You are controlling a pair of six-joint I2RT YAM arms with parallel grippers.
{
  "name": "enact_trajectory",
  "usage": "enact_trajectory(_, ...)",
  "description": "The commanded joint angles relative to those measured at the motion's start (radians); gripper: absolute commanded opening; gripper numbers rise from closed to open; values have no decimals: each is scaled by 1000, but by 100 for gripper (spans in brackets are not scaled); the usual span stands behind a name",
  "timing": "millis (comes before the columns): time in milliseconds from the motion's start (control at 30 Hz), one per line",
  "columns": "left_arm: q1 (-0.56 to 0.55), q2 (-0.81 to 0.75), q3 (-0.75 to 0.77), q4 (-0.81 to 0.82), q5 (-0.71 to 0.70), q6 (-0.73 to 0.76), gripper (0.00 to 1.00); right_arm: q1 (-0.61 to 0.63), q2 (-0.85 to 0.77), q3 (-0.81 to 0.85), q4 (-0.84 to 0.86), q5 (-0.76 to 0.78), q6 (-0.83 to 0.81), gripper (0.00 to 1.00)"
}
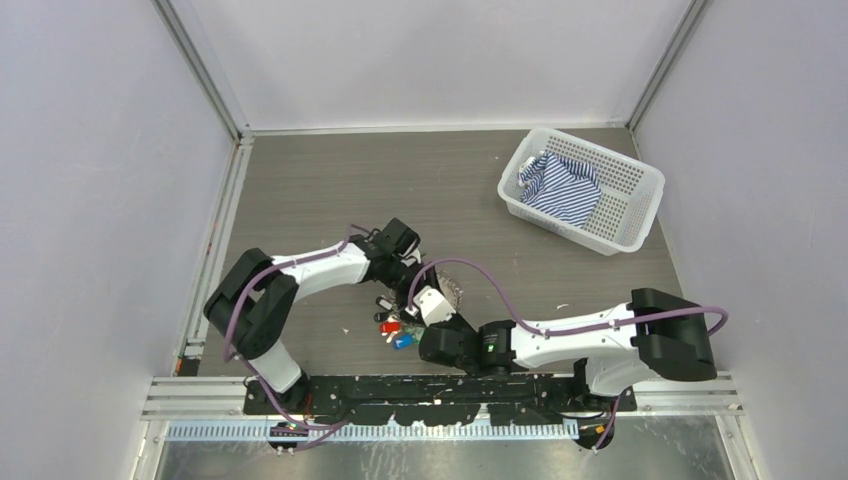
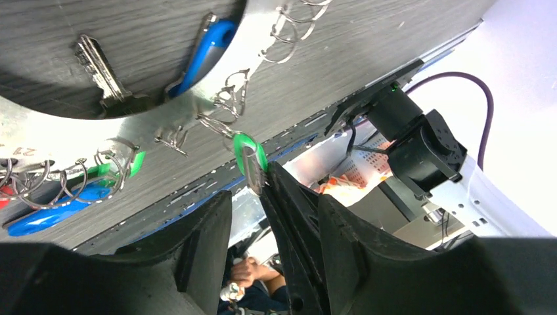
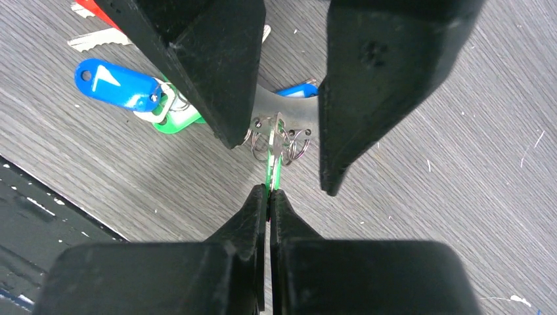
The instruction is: Remove the keys from the keyring
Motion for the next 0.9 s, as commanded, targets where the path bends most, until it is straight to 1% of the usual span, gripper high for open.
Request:
enact_trajectory(0, 13, -83, 5, 27, -36, 48, 53, -1, -53, -2, 11, 0, 45, 1)
enact_trajectory(100, 20, -123, -22, 27, -80, 69, 52, -14, -72, -5, 8, -31, 63, 1)
enact_trajectory(133, 23, -137, -37, 26, -98, 75, 51, -18, -79, -10, 8, -40, 68, 1)
enact_trajectory(167, 30, -161, -65, 42, -114, 75, 46, -26, -89, -12, 9, -53, 74, 1)
enact_trajectory(233, 37, -216, -119, 74, -159, 62, 43, -43, -103, -21, 15, -84, 82, 1)
enact_trajectory(400, 47, -372, -210, 127, -308, 78, 43, -95, -140, -33, 19, -149, 93, 1)
enact_trajectory(500, 47, -439, -240, 162, -347, 112, 43, -119, -151, -36, 27, -191, 90, 1)
enact_trajectory(600, 39, -476, -264, 176, -390, 173, 36, -149, -156, -31, 33, -255, 87, 1)
enact_trajectory(733, -21, -545, -329, 264, -478, 227, 31, -228, -160, -20, 42, -401, 90, 1)
enact_trajectory(833, -113, -610, -367, 289, -641, 281, 31, -310, -169, -12, 50, -523, 103, 1)
enact_trajectory(867, -149, -629, -387, 318, -674, 292, 31, -336, -168, -7, 48, -562, 108, 1)
